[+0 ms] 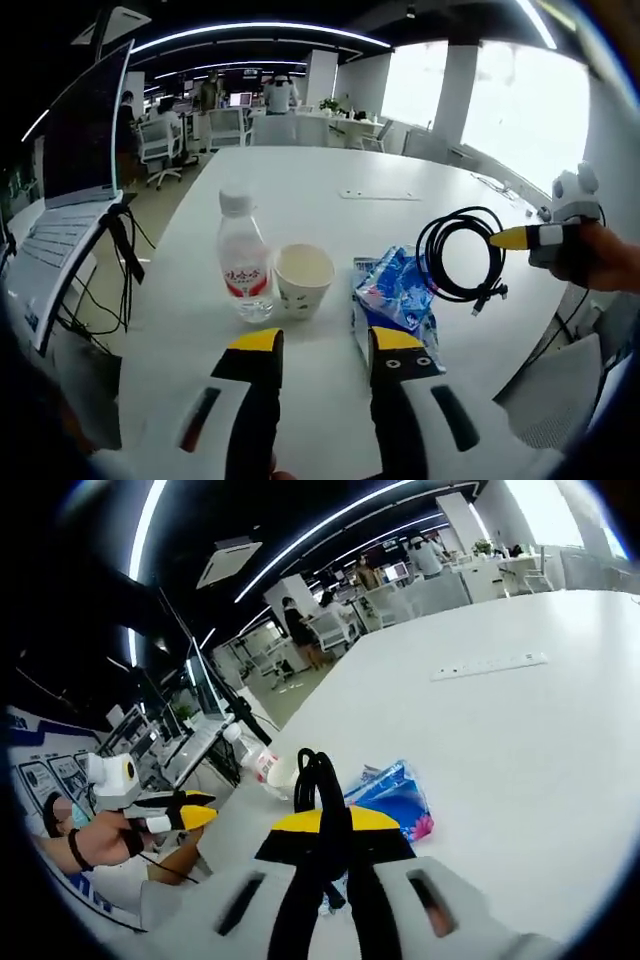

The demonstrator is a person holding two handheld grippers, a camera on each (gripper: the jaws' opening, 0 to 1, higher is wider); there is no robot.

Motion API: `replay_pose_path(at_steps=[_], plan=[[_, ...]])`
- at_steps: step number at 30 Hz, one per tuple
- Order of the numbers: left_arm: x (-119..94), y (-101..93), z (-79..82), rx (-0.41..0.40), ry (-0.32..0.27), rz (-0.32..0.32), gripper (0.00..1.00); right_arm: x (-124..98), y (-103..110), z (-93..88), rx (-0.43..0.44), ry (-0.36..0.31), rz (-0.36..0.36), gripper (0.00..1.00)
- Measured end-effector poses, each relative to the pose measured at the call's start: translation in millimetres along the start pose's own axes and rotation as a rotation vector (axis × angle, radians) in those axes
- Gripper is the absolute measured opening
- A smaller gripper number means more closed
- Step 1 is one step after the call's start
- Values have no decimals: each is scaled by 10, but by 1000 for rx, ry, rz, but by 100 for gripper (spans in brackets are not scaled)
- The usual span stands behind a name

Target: Arrange the tabletop items into an orderly group along one side of the table until the central work area is clear of visible clutter.

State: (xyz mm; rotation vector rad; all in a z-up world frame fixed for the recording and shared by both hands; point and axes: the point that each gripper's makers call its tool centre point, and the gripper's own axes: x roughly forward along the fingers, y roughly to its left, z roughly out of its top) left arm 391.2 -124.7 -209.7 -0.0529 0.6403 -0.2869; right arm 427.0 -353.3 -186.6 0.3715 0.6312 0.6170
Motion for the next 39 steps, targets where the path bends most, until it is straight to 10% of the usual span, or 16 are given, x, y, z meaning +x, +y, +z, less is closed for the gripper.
replay_pose_path(at_steps=[19, 39], plan=[[37, -112, -69, 12, 23, -21, 32, -497, -596, -476, 144, -16, -166, 4], [-4, -151, -89, 26, 30, -24, 33, -540, -745, -724, 142, 29, -221, 4]])
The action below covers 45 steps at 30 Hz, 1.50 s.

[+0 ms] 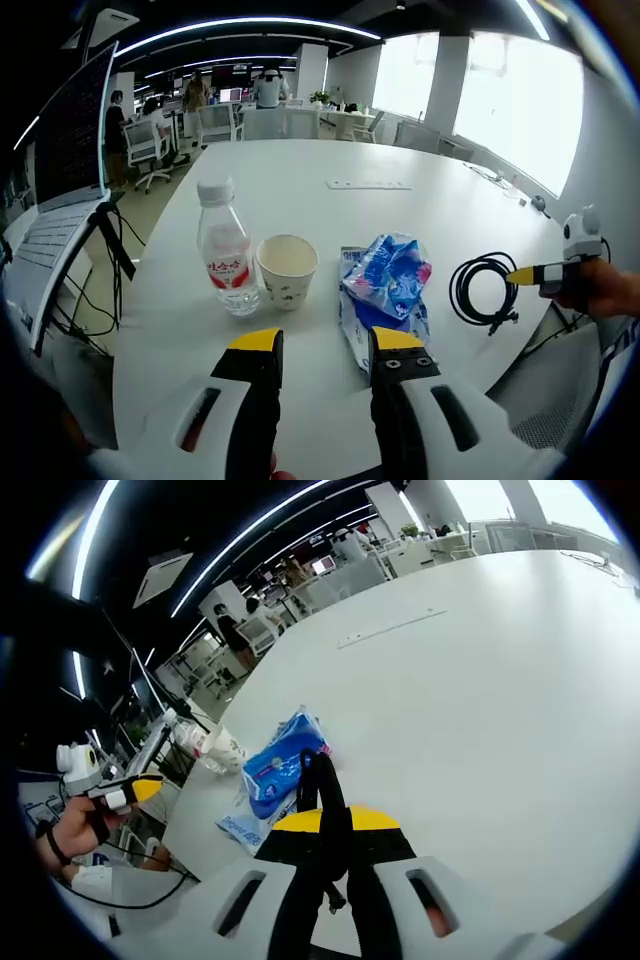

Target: Arrange the tabletop items into an orderly group along one side of the table until the central work area is clear of visible clutter.

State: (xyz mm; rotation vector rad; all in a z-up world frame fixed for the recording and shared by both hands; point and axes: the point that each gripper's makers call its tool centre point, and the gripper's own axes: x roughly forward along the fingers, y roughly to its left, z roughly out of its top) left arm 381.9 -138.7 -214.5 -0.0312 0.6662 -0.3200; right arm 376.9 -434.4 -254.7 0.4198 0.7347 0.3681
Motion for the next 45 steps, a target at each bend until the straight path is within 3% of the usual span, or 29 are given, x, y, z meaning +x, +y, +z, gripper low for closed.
replay_pose_path(at_steps=[23, 34, 39, 41, 45], plan=[[-8, -89, 21, 4, 0, -9, 33, 6, -274, -211, 16, 41, -65, 4], [-23, -114, 12, 13, 2, -10, 33, 57, -387, -238, -152, 114, -129, 4], [-22, -111, 11, 11, 1, -7, 33, 83, -398, -245, -180, 125, -139, 5], [-21, -108, 9, 11, 2, -5, 33, 94, -435, -270, -242, 155, -152, 5], [-22, -107, 1, 13, 5, -4, 33, 95, -432, -270, -257, 162, -153, 5]])
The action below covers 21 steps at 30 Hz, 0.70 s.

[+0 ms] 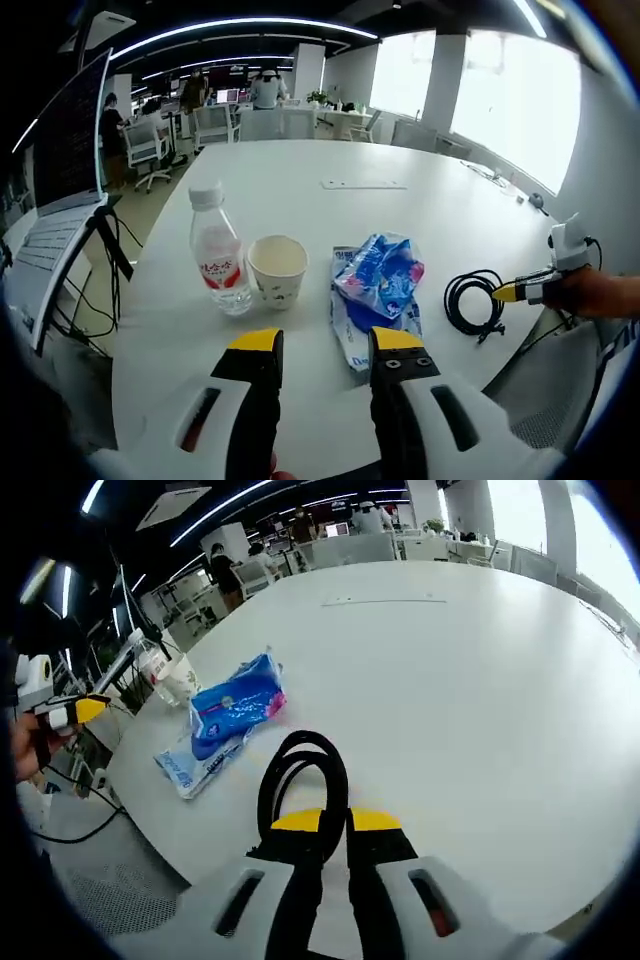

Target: Arrange the tabletop items into an orderly group along one side of the table until the central work area is clear of visible clutter.

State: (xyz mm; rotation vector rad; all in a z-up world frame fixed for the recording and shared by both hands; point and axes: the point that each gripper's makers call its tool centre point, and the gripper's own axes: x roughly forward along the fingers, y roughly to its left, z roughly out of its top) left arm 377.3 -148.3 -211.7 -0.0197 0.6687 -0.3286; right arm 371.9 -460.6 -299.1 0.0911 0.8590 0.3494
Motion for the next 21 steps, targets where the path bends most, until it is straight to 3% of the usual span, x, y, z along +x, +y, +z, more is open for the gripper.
replay_pose_path(at_steps=[6, 14, 21], plan=[[-5, 17, -14, -6, 0, 2, 33, -12, -79, -35, -47, 25, -33, 6], [-21, 37, -32, -15, 1, 6, 33, -37, -100, -31, -28, 21, -32, 6], [-37, 55, -57, -21, 3, 11, 33, -18, -80, 81, -38, 11, -28, 8]])
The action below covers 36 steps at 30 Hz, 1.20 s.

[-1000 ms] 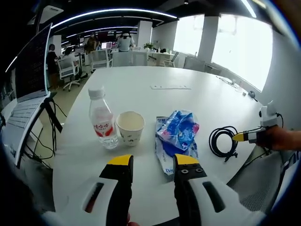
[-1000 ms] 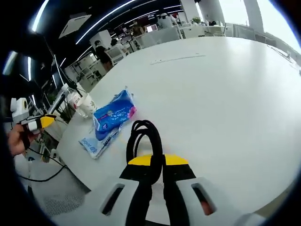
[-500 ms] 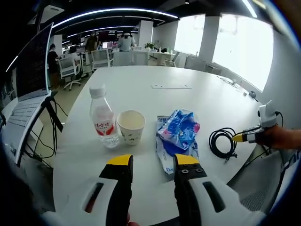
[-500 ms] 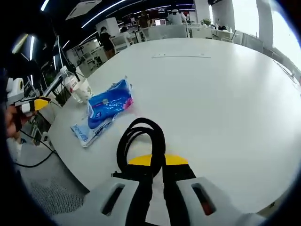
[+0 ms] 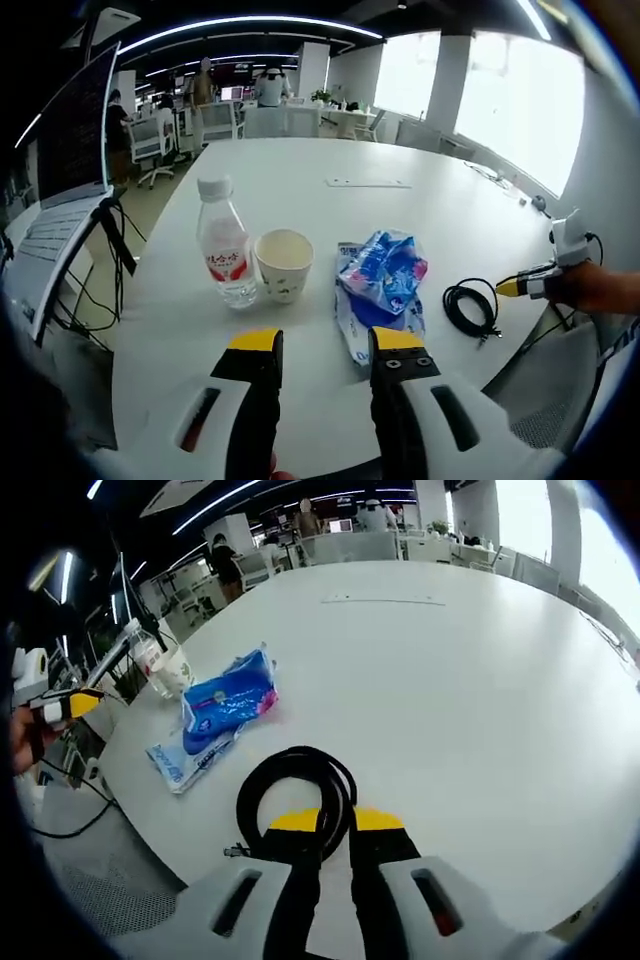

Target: Arrange the tabletop items into an orderly group along one side of the table until the central work area is clear of visible clutter.

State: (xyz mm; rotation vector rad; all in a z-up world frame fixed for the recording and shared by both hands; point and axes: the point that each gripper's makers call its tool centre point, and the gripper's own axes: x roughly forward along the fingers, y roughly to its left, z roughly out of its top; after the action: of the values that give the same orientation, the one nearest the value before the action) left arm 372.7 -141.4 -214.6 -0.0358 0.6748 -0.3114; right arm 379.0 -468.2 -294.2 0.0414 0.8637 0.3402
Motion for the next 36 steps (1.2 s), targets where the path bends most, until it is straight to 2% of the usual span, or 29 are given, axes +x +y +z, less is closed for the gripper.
replay_pose_path(at_steps=[18, 22, 28, 36], plan=[[-34, -13, -27, 9, 13, 9, 33, 239, 169, 303, -38, -8, 65, 11], [-60, 23, 52, -7, -8, 24, 33, 327, 223, 421, -66, -3, 89, 13], [-87, 58, 49, -13, -12, 37, 33, 458, 330, 649, -103, -7, 128, 15], [-140, 85, 66, -25, -22, 52, 33, 627, 442, 805, -179, 29, 178, 21]])
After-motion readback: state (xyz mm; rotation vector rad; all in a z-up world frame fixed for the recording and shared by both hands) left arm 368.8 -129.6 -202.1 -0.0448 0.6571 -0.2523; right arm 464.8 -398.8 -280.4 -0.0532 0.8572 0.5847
